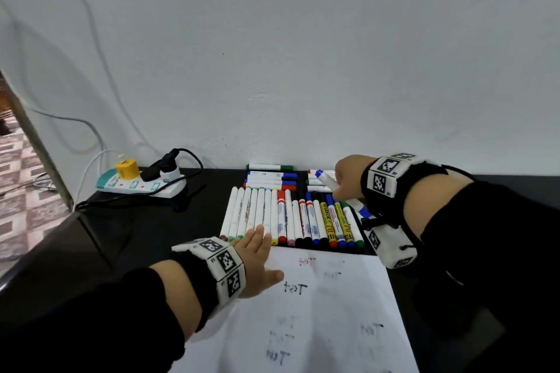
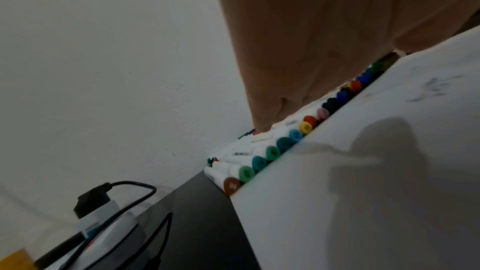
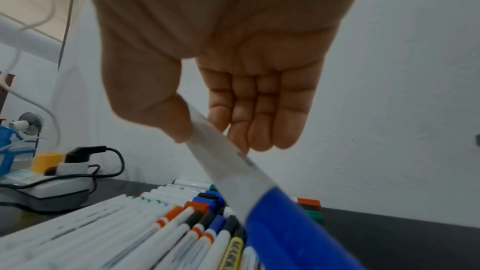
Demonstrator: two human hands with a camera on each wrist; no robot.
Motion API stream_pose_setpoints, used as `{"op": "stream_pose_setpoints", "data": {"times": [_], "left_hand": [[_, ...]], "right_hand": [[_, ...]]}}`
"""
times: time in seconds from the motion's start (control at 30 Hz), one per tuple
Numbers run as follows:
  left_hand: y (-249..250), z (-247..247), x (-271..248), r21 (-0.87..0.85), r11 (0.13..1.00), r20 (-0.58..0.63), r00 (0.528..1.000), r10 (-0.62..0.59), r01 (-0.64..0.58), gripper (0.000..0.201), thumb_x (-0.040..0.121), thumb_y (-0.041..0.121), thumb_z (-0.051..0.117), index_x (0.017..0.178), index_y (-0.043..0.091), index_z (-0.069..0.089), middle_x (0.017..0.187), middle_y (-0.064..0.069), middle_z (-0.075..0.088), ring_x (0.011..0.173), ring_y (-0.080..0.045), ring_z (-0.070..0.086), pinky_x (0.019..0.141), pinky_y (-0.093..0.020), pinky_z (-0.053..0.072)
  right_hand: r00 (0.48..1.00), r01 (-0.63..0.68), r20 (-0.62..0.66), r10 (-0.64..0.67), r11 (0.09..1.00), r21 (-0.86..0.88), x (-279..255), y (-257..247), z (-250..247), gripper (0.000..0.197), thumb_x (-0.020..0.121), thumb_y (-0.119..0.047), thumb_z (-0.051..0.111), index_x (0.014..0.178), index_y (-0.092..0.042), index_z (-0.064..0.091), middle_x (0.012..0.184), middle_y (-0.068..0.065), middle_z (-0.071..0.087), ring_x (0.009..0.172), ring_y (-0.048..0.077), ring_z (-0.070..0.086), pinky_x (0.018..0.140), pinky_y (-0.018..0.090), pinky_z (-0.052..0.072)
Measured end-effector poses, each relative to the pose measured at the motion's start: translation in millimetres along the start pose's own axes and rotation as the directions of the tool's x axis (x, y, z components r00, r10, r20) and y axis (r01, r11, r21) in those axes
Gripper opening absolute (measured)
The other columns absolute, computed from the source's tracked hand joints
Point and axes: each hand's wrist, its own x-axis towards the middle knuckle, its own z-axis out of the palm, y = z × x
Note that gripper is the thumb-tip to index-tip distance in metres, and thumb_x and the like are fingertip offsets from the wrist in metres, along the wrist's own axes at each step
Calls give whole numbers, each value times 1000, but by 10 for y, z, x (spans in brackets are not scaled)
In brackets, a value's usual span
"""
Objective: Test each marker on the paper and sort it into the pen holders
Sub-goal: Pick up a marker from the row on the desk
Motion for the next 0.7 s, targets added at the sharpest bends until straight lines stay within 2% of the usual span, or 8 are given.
{"op": "stream_pose_setpoints", "data": {"times": [0.07,0.23,0.43,0.53,0.57,0.67,0.7], "left_hand": [[16,165,-123,4,1000,29,1000,8,-8,75,98,52,22,147,10,-17,153,-7,-26,143,-18,-17,116,-35,-3],[1,546,-314,-9,1000,66,997,28,-27,79,97,53,25,147,10,-17,153,-7,-27,143,-18,-17,117,-33,-4],[67,659,-355,-16,1000,42,999,14,-13,74,98,51,19,146,10,-19,152,-7,-28,143,-19,-17,117,-34,-3],[94,663,-338,-17,1000,37,999,4,-3,73,98,50,18,145,9,-20,152,-8,-28,143,-21,-17,117,-35,-3],[107,663,-326,-20,1000,41,999,3,-2,73,98,50,18,145,9,-20,152,-8,-28,143,-21,-17,118,-35,-3],[155,650,-273,-44,999,35,999,-19,21,73,99,49,19,146,8,-20,152,-9,-28,143,-22,-17,118,-37,-3],[175,649,-255,-52,998,29,999,-28,30,73,99,49,20,146,8,-19,152,-9,-28,143,-23,-17,118,-38,-3]], "right_hand": [[1000,-7,-7,7,999,32,-152,-69,47,27,82,-34,63,92,-8,62,82,4,56,76,21,53,66,27,42],[1000,-2,-21,3,998,58,-443,-252,184,22,82,-34,63,85,-12,58,84,3,56,76,20,53,66,27,40],[1000,-4,-12,5,996,86,-671,-433,350,21,82,-32,62,77,-13,57,79,3,55,75,21,51,56,24,35],[1000,-16,-16,18,995,96,-735,-455,384,23,85,-32,61,91,-10,64,87,5,57,81,21,53,64,25,39],[1000,-23,-14,25,994,107,-747,-444,393,23,85,-32,61,91,-10,64,87,5,57,81,21,52,65,25,39],[999,-52,-6,53,986,161,-756,-396,393,23,85,-32,61,74,-13,56,71,1,51,75,21,50,55,25,34],[998,-65,-5,67,982,177,-758,-380,386,23,85,-32,61,73,-14,55,68,-1,49,75,20,50,54,24,34]]}}
